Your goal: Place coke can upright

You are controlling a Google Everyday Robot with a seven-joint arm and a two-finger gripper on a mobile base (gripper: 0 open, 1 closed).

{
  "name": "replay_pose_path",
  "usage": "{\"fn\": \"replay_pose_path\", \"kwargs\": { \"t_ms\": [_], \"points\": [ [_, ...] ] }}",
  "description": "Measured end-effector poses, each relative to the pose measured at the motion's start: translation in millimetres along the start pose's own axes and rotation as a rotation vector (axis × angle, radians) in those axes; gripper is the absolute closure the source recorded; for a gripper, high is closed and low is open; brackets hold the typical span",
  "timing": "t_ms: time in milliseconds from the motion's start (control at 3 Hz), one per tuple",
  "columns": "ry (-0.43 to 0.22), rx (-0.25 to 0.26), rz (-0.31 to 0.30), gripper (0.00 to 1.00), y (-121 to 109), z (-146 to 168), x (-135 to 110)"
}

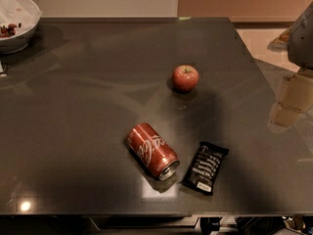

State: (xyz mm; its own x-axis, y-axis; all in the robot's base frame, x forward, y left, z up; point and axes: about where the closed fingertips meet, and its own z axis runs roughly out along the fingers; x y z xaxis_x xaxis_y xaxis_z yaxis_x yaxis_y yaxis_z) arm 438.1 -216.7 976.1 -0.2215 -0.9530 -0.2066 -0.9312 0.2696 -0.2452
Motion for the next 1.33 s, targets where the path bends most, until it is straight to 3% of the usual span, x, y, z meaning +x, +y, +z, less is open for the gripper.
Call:
{"fn": "replay_pose_path", "kwargs": {
  "t_ms": [667,1000,1333],
  "points": [
    [0.005,0.002,-0.022,0.00,-5,0,-6],
    [-0.034,-0.037,-0.138,0.00,-4,13,-36],
    [-0.101,-0.087,-0.295,0.00,3,27,-68]
  ]
}}
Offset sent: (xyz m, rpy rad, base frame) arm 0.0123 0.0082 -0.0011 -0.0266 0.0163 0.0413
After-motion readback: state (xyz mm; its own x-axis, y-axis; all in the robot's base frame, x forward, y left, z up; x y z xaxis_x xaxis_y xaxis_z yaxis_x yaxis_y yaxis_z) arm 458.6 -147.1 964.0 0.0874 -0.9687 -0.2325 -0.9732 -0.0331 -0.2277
